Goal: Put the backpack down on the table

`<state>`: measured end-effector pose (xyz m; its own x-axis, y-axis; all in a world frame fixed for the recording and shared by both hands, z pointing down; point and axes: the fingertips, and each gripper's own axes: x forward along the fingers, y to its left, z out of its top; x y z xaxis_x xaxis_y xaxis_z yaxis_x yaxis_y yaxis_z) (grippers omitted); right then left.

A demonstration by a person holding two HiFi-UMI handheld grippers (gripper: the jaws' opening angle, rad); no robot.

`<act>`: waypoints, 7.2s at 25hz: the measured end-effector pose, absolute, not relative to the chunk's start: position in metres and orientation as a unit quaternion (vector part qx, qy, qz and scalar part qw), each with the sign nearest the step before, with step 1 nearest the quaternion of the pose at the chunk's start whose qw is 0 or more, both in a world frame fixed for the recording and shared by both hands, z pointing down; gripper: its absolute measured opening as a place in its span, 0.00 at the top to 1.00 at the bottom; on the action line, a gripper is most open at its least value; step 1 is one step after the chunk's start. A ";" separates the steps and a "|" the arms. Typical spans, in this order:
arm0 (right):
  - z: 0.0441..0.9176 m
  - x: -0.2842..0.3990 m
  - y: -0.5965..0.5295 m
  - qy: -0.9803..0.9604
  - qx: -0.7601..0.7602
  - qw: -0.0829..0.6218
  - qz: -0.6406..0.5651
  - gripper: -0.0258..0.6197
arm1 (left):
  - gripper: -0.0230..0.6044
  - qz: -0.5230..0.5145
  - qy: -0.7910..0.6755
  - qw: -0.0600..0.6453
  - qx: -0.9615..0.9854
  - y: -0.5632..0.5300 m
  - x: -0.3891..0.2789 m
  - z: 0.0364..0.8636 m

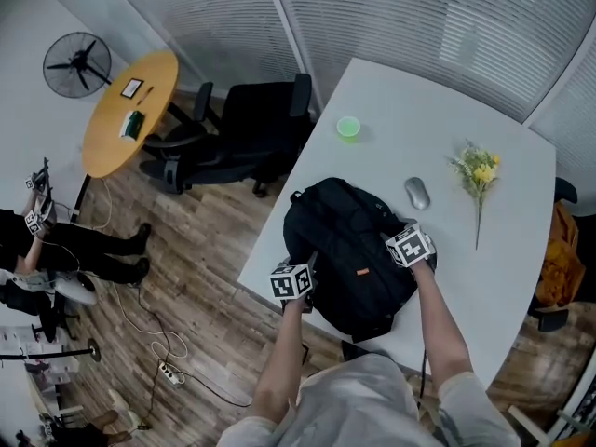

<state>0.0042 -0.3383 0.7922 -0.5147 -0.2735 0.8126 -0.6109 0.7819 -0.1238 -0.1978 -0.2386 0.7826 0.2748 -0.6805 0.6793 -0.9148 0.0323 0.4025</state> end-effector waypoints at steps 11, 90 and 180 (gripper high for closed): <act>0.820 0.005 -0.348 -0.830 0.284 0.419 0.236 0.56 | 0.60 0.178 -0.610 0.441 0.633 -0.233 -0.215 0.827; 0.689 0.013 -0.174 -0.847 0.416 0.174 0.280 0.78 | 0.77 0.093 -0.539 0.284 0.788 -0.147 -0.158 0.680; 0.680 0.052 -0.146 -0.836 0.436 0.172 0.284 0.96 | 0.96 0.167 -0.507 0.264 0.804 -0.137 -0.145 0.672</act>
